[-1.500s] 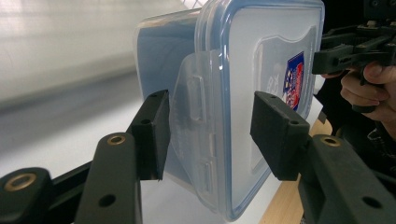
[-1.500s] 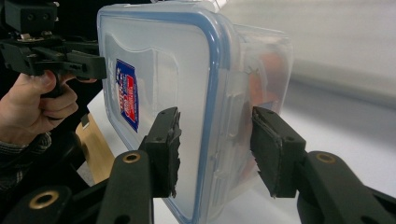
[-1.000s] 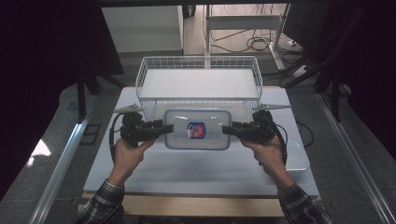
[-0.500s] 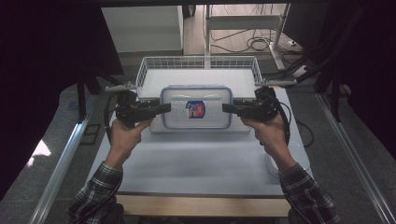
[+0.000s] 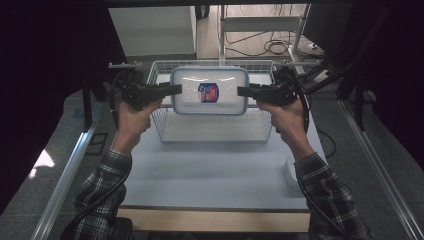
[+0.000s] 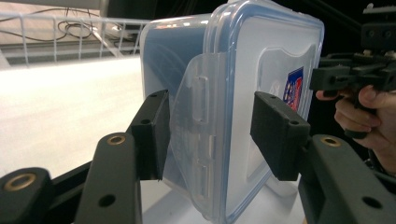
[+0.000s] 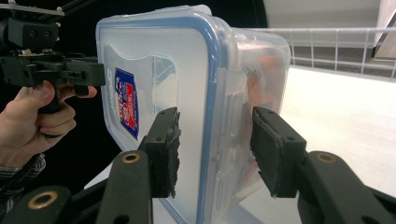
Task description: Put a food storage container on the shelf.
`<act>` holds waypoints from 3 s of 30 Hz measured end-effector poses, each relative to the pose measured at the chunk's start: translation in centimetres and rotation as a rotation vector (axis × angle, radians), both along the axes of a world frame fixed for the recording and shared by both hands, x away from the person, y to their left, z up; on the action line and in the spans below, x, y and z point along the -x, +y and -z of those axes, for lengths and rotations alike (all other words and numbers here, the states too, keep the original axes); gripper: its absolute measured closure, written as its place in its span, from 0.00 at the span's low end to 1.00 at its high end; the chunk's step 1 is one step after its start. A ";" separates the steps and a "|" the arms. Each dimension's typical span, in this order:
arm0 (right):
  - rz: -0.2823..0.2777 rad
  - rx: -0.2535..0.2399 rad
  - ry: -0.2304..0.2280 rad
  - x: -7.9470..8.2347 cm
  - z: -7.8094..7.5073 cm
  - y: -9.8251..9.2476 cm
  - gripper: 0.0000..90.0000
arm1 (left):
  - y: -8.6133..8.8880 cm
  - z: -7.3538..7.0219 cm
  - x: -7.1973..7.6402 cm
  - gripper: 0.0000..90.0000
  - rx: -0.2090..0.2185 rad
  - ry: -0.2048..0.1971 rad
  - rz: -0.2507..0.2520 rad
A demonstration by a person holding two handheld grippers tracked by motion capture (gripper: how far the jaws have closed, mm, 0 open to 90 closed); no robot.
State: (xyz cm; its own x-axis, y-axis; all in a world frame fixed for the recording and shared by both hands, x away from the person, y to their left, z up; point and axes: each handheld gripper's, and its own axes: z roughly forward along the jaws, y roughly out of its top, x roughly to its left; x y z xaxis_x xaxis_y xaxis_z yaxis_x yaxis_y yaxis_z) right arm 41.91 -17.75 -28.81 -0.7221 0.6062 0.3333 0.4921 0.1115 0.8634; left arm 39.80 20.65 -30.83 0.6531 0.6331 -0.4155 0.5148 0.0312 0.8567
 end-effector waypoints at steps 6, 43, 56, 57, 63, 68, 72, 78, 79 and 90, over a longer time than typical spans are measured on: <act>0.011 -0.012 0.015 -1.8 -0.6 0.1 0.60 | 0.2 -0.7 -2.3 0.54 0.026 0.015 -0.009; 0.107 -0.072 0.125 -6.5 1.7 -0.4 0.53 | -1.3 2.1 -5.6 0.58 -0.059 0.027 -0.081; 0.203 0.053 0.057 -7.3 1.3 1.1 0.62 | -1.2 1.7 -4.8 0.62 -0.060 0.014 -0.101; 0.203 0.053 0.057 -7.3 1.3 1.1 0.62 | -1.2 1.7 -4.8 0.62 -0.060 0.014 -0.101; 0.209 0.073 0.044 -7.1 1.1 1.2 0.67 | -1.3 1.6 -4.8 0.64 -0.084 -0.004 -0.123; 0.198 0.073 0.049 -6.8 1.1 1.1 0.67 | -1.1 1.8 -4.7 0.64 -0.068 0.002 -0.120; 0.195 0.073 0.048 -6.8 1.1 1.1 0.66 | -1.1 1.8 -4.7 0.64 -0.066 0.004 -0.121; 0.176 0.068 -0.037 -5.8 0.9 0.5 0.47 | -1.2 1.3 -3.7 0.41 -0.104 -0.051 -0.118; 0.169 0.061 -0.045 -5.6 0.9 0.3 0.46 | -1.1 1.2 -3.5 0.38 -0.111 -0.063 -0.122; 0.107 0.073 -0.103 -2.9 2.2 -1.4 0.30 | -0.8 2.5 -0.2 0.16 -0.191 -0.147 -0.090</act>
